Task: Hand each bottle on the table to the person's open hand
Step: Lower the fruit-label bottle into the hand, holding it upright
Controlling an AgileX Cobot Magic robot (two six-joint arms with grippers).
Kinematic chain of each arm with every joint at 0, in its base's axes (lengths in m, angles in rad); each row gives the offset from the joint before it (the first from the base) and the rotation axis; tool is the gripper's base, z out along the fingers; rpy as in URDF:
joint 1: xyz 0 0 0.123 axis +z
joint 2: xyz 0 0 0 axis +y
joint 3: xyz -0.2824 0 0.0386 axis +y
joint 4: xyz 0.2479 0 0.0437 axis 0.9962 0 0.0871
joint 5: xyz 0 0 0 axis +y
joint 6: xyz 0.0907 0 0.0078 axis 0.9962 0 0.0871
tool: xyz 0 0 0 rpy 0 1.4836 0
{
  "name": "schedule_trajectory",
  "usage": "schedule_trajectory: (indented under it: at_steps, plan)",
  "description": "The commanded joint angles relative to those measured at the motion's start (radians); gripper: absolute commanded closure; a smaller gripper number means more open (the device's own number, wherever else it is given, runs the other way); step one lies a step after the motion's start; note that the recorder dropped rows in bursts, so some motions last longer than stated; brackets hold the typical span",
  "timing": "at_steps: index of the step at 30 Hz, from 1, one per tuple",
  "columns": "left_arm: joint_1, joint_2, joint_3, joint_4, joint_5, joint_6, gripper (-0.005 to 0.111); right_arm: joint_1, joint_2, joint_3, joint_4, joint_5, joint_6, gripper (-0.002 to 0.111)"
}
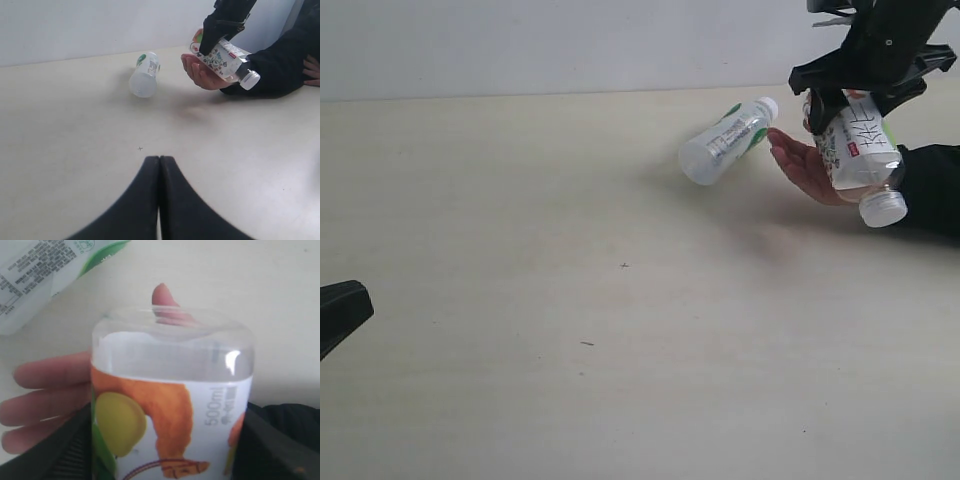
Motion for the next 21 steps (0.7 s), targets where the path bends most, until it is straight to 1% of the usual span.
schedule_trajectory:
  at_steps: [1,4,6,9,17,19,21]
  plan:
    - [0.0,-0.001,0.003,-0.008,-0.007,-0.002,0.107,-0.003,0.03,-0.028,0.035,-0.009,-0.013,0.108]
    - [0.0,-0.001,0.003,-0.008,-0.007,-0.002,0.107,-0.003,0.038,-0.039,0.035,-0.006,-0.013,0.107]
    - [0.0,-0.001,0.003,-0.008,-0.007,-0.002,0.107,-0.003,0.038,-0.047,0.035,0.002,-0.013,0.101]
    - [0.0,-0.001,0.003,-0.008,-0.007,-0.002,0.107,-0.003,0.038,-0.048,0.033,0.007,-0.011,0.086]
    - [0.0,-0.001,0.003,-0.008,-0.007,-0.002,0.107,-0.003,0.038,-0.048,0.035,0.009,-0.011,0.034]
    - [0.0,-0.001,0.003,-0.008,-0.007,-0.002,0.107,-0.003,0.038,-0.048,0.035,0.017,-0.011,0.027]
    - [0.0,-0.001,0.003,-0.008,-0.007,-0.002,0.107,-0.003,0.036,-0.048,0.035,0.017,-0.011,0.023]
